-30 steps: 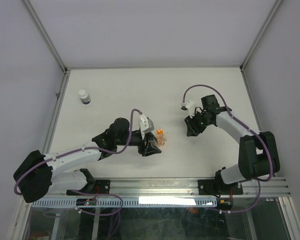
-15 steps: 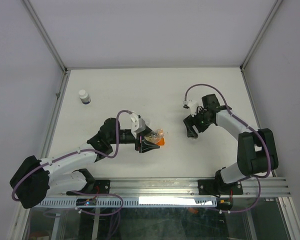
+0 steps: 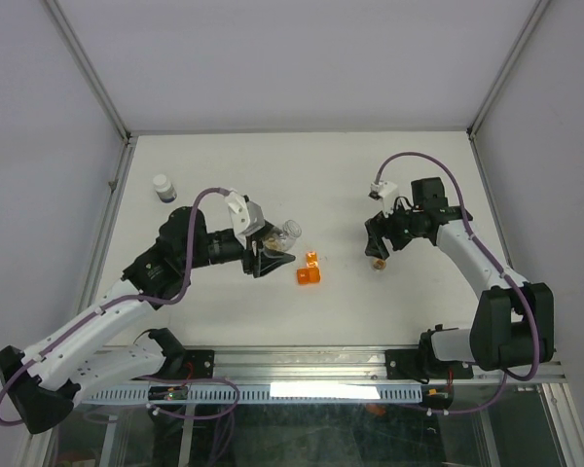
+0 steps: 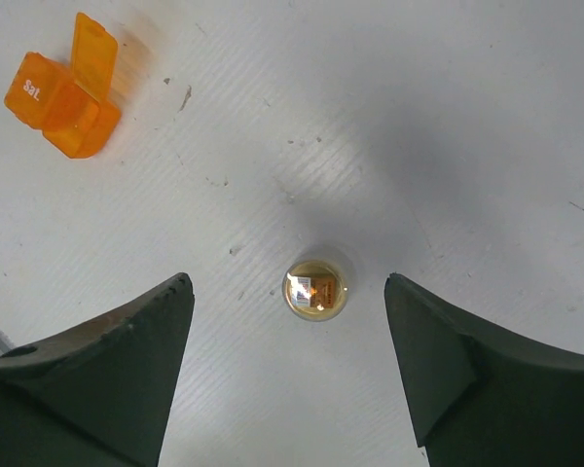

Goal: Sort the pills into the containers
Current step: Pour the pill into the pill container.

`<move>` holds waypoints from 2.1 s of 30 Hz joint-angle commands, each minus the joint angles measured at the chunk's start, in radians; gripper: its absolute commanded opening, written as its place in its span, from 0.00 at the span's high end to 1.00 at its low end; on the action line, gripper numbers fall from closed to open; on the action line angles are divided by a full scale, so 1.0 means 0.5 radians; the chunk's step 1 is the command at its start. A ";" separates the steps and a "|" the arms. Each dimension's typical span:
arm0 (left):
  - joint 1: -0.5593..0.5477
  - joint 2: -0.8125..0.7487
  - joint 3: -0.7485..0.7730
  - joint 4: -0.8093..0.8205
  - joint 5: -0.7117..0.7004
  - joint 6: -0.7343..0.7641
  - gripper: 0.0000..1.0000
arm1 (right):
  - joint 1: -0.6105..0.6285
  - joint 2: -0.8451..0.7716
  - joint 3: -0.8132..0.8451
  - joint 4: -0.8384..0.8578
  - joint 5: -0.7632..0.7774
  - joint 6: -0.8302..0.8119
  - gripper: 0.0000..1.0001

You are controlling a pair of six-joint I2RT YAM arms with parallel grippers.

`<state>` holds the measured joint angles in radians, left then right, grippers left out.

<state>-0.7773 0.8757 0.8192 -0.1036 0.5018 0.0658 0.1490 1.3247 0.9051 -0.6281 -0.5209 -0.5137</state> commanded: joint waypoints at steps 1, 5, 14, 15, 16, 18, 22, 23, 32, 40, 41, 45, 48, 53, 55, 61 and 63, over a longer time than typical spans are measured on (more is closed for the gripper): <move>0.004 0.170 0.093 -0.525 -0.206 0.158 1.00 | -0.010 -0.058 0.071 0.008 -0.101 0.015 0.18; -0.063 0.300 0.007 -0.456 -0.329 0.114 1.00 | -0.008 -0.080 0.070 0.005 -0.119 0.015 0.18; -0.155 0.562 -0.183 -0.180 -0.261 0.357 1.00 | -0.010 -0.054 0.077 -0.022 -0.167 -0.032 0.18; -0.155 0.585 -0.186 -0.179 -0.225 0.397 1.00 | -0.010 -0.054 0.075 -0.025 -0.167 -0.038 0.18; -0.154 0.610 -0.191 -0.179 -0.193 0.453 1.00 | -0.010 -0.054 0.077 -0.032 -0.167 -0.045 0.18; -0.156 0.674 -0.191 -0.185 -0.148 0.502 1.00 | -0.010 -0.057 0.088 -0.053 -0.176 -0.056 0.17; -0.156 0.812 -0.155 -0.210 -0.103 0.569 1.00 | -0.010 -0.069 0.105 -0.091 -0.228 -0.071 0.16; -0.154 0.842 -0.141 -0.224 -0.101 0.590 1.00 | -0.010 -0.072 0.110 -0.098 -0.240 -0.073 0.16; -0.133 1.091 -0.019 -0.348 -0.135 0.717 1.00 | -0.035 -0.105 0.132 -0.136 -0.300 -0.085 0.13; -0.094 1.250 0.062 -0.439 -0.117 0.765 1.00 | -0.064 -0.123 0.140 -0.160 -0.358 -0.098 0.12; -0.089 1.263 0.077 -0.458 -0.119 0.770 1.00 | -0.067 -0.123 0.139 -0.159 -0.364 -0.099 0.13; -0.073 1.307 0.132 -0.507 -0.106 0.785 1.00 | -0.079 -0.132 0.138 -0.165 -0.381 -0.101 0.12; -0.067 1.340 0.166 -0.545 -0.109 0.783 1.00 | -0.088 -0.134 0.142 -0.167 -0.392 -0.105 0.12; -0.062 1.413 0.253 -0.651 -0.132 0.764 1.00 | -0.101 -0.133 0.140 -0.175 -0.408 -0.110 0.12; -0.062 1.419 0.269 -0.666 -0.140 0.764 1.00 | -0.106 -0.134 0.142 -0.179 -0.414 -0.111 0.12; -0.063 1.422 0.289 -0.681 -0.154 0.784 1.00 | -0.119 -0.131 0.146 -0.184 -0.423 -0.114 0.12; -0.062 1.433 0.295 -0.685 -0.163 0.783 1.00 | -0.122 -0.131 0.144 -0.183 -0.426 -0.114 0.12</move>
<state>-0.8162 1.5894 0.9195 -0.4503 0.4137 0.4316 0.0982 1.2922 0.9276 -0.7204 -0.6975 -0.5564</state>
